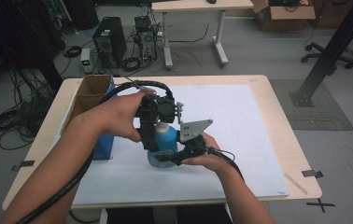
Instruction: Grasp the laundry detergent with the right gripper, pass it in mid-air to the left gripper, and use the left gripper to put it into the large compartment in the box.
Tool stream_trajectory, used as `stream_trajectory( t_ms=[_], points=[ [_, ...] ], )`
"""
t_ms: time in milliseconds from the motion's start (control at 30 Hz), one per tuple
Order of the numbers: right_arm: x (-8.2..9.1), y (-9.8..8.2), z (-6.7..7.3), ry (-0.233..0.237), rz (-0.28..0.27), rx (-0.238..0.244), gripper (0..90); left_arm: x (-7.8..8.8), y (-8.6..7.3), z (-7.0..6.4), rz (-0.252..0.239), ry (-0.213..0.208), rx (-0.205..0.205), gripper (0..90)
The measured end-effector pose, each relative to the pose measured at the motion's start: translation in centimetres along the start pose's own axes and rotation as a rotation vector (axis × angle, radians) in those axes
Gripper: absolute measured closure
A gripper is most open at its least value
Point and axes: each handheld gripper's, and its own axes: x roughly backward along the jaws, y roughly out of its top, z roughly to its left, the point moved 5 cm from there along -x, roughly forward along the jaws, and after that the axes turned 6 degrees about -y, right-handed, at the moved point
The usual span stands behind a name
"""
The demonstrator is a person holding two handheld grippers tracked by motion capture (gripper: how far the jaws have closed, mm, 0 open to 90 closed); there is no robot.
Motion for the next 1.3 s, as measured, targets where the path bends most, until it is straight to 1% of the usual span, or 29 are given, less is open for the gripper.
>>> stream_trajectory(
  t_ms=[67, 167, 233, 333, 500, 633, 833, 967, 1133, 1300],
  points=[
    [-0.2, 0.2, 0.0, 0.004, 0.004, 0.005, 45.3, 0.0, 0.1, 0.0, -0.003, 0.008, -0.005, 0.2],
    [-0.3, 0.5, 0.1, 0.004, 0.005, 0.005, 45.3, 0.0, 0.2, 0.0, -0.009, 0.012, 0.000, 0.4],
    [-0.3, 0.7, 0.0, 0.004, 0.003, 0.010, 45.3, 0.0, 0.3, -0.1, -0.004, 0.008, 0.003, 0.7],
    [-0.3, 0.9, -0.1, -0.002, 0.001, 0.012, 45.3, 0.0, 0.5, -0.3, 0.001, 0.010, -0.005, 1.7],
    [-0.2, 1.0, -0.1, -0.001, 0.002, 0.001, 45.3, 0.1, 0.6, -0.4, 0.009, 0.013, -0.010, 5.7],
    [-0.1, 1.0, -0.2, -0.008, 0.002, 0.005, 45.3, 0.2, 0.7, -0.3, 0.014, 0.032, -0.014, 9.4],
    [0.0, 1.1, -0.3, -0.015, -0.005, 0.002, 45.3, 0.0, 0.7, -0.2, 0.020, 0.037, -0.017, 13.4],
    [0.1, 1.2, -0.4, -0.017, -0.007, 0.002, 45.3, -0.2, 0.7, -0.1, 0.030, 0.052, -0.025, 15.6],
    [0.1, 1.1, -0.5, -0.024, -0.006, 0.006, 45.3, -0.3, 0.7, 0.0, 0.033, 0.059, -0.017, 20.2],
    [0.2, 1.2, -0.4, -0.023, -0.011, -0.001, 45.3, -0.2, 0.8, 0.0, 0.033, 0.062, -0.025, 23.5]
  ],
)
